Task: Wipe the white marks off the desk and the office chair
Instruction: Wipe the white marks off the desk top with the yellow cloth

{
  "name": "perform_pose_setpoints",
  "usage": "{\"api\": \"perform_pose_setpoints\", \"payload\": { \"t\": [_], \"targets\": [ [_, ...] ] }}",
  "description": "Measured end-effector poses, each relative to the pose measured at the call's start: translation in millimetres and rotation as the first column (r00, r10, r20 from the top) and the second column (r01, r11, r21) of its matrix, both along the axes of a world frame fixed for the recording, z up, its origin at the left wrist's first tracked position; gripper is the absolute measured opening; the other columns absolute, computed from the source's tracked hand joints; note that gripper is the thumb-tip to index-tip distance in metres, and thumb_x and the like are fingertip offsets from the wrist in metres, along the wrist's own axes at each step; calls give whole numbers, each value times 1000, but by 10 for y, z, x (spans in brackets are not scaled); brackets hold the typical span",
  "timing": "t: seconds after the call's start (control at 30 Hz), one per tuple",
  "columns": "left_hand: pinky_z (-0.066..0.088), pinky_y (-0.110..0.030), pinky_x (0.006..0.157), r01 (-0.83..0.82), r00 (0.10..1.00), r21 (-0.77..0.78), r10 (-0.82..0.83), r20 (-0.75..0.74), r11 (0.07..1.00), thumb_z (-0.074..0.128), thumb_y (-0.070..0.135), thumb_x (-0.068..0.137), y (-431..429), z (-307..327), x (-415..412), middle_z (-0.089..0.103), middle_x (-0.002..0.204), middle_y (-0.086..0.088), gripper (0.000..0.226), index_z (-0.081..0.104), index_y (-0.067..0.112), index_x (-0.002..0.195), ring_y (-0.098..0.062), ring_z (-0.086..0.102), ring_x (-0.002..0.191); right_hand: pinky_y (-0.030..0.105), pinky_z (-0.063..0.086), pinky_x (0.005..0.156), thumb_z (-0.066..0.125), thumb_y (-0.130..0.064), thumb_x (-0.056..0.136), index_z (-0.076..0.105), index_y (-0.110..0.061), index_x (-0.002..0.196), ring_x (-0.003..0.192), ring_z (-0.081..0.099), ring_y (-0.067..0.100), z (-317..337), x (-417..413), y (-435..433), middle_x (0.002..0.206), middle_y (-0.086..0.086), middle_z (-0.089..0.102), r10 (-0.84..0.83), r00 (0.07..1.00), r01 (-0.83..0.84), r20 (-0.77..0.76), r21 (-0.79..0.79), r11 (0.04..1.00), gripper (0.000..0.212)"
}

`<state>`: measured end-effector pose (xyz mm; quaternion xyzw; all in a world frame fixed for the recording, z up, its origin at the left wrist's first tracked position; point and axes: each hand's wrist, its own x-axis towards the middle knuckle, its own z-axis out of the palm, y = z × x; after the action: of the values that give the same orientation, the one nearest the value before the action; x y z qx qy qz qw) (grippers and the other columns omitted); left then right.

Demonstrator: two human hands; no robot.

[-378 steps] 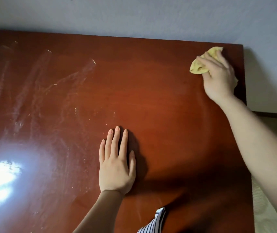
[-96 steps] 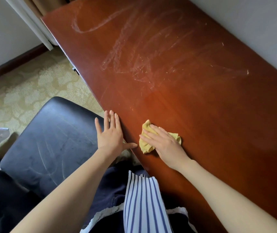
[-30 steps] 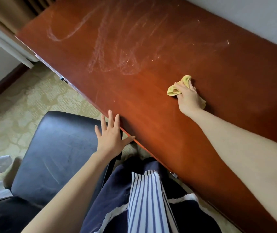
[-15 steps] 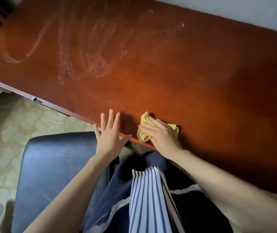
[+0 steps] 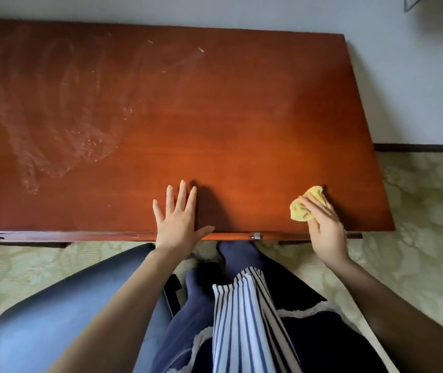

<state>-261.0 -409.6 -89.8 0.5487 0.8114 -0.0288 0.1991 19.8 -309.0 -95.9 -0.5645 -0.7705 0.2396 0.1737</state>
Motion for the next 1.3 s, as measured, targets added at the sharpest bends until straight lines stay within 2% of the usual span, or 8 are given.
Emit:
{"api": "perform_pose_setpoints", "payload": {
  "t": [0.13,0.23,0.57,0.73,0.87,1.0,1.13,1.3],
  "targets": [
    [-4,-56,113,15,1000,-4,-15,9,1000,48,63,86,28,0,-15,-18,158,-1,95,-4,20,152,-28,-19,144,38,34,109,47,-1,95,55,-16,132,134,39,27,26,-182,393,145,7,44,-318,948,317,7,-100,943,40],
    [-5,-54,113,-7,1000,-5,8,18,1000,43,62,89,52,12,-16,-18,158,-1,90,-3,19,152,-26,-19,144,41,32,109,44,-7,97,52,-18,135,136,34,30,46,-502,698,150,5,35,-357,932,363,66,-119,924,40],
    [-7,-51,114,-215,977,-8,215,-9,977,29,56,96,373,94,-282,-14,159,1,72,0,20,152,-23,-17,145,43,18,115,45,-6,98,41,-19,142,144,12,32,42,-1954,1498,153,11,26,19,990,0,138,-135,991,46],
    [-8,-50,114,-392,919,31,390,61,920,30,49,98,501,140,-451,-10,160,1,66,5,20,152,-22,-14,146,34,1,117,40,-8,100,36,-18,144,146,6,22,-57,-2574,1328,152,1,31,349,922,-342,168,-69,937,46],
    [-10,-50,114,-529,844,41,520,128,848,27,48,99,639,113,-624,-8,160,1,62,9,20,152,-22,-14,146,33,0,117,40,-6,97,40,-16,143,145,12,22,-78,-2644,960,149,-1,38,620,771,-628,145,9,779,46],
    [-10,-50,113,-546,833,59,533,148,836,26,49,99,846,45,-739,-7,160,0,63,9,19,152,-22,-13,146,45,25,114,58,-1,87,62,-7,123,136,36,32,4,-2329,745,133,9,56,865,499,-866,51,67,496,37],
    [-9,-51,114,-489,871,99,479,112,867,25,47,100,1154,-44,-793,-7,160,-2,63,6,18,152,-26,-14,145,44,39,106,63,-4,83,65,-16,120,130,45,26,-12,-1820,911,127,1,61,966,235,-970,111,98,224,39],
    [-7,-44,116,-325,946,184,320,56,928,25,44,100,1455,-156,-828,-6,160,-5,64,5,14,152,-23,-12,146,41,35,108,55,-3,85,59,-28,127,134,38,18,30,-1361,1498,137,-8,52,949,219,-976,226,34,217,48]
  ]
}}
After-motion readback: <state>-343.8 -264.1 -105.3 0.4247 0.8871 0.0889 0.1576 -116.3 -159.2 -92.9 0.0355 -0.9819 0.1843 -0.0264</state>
